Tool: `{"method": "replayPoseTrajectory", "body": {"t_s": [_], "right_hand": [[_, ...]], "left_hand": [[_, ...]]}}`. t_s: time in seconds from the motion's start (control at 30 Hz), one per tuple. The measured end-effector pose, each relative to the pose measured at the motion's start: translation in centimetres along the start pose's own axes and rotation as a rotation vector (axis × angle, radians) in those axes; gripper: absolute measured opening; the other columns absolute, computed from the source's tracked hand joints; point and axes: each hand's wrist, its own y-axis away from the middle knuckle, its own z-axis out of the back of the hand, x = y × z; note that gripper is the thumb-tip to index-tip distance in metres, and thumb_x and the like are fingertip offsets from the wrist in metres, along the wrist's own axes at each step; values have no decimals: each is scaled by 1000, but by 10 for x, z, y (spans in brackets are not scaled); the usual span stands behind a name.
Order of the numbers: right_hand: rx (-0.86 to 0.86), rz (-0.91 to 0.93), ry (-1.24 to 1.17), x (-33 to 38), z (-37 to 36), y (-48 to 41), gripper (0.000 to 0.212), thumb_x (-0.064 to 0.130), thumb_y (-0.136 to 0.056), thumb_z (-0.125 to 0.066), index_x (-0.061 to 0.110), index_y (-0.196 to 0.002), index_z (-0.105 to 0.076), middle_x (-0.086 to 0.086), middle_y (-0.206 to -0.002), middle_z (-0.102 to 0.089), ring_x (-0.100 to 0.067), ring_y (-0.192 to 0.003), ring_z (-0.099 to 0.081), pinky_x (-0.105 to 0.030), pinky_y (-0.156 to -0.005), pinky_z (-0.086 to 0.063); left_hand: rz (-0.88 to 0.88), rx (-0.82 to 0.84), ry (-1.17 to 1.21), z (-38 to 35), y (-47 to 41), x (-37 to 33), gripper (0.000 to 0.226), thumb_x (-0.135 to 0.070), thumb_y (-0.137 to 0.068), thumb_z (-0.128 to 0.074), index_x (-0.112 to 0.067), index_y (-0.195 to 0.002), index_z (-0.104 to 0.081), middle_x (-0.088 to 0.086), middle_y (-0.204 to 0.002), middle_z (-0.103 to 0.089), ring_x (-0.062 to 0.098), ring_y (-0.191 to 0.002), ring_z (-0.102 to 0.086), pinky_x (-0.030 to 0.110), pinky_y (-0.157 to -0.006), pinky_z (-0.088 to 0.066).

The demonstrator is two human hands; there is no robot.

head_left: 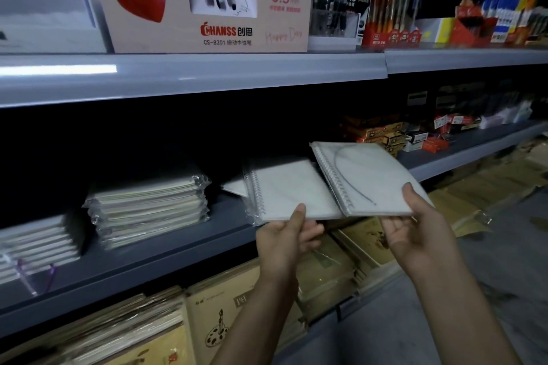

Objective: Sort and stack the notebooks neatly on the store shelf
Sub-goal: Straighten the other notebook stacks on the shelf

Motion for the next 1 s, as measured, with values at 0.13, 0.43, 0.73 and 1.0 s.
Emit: {"method": "replayPoseTrajectory", "body": {"t_s": [0.13,0.43,0.73,1.0], "right_hand": [[66,-17,48,-7,-8,1,30,4,-95,-65,5,-124,-63,-14,-112,-77,-22,-99,-76,-33,-78,-64],[-64,479,1000,-64,-25,-9,47,40,-79,-86,22,-116,-63,8,-101,-65,-15,-93,-64,-25,-65,-44],[-43,134,647,-70,-8,-10,30,21,-96,-70,10,-123,-66,-8,-112,-72,-24,-100,-72,-31,-80,-57],[2,153,620,-69,-6,-11,44,7,-92,-75,6,-133,-60,-13,-115,-72,-22,-96,-75,-28,-82,-62]], "left_hand": [[-41,-17,-145,1,-2,3,38,-32,-98,-73,6,-96,-75,11,-70,-73,15,-56,-69,22,-48,-52],[66,116,-493,23,-6,2,8,0,-95,-67,3,-102,-72,-5,-61,-69,9,-51,-63,19,-44,-44],[-627,-327,-404,45,11,-16,27,1,-88,-72,-18,-82,-54,0,-76,-57,8,-67,-53,21,-66,-44],[-608,-185,-516,59,-14,-5,50,-21,-91,-81,-20,-139,-66,-7,-139,-61,4,-125,-60,32,-111,-51]]}}
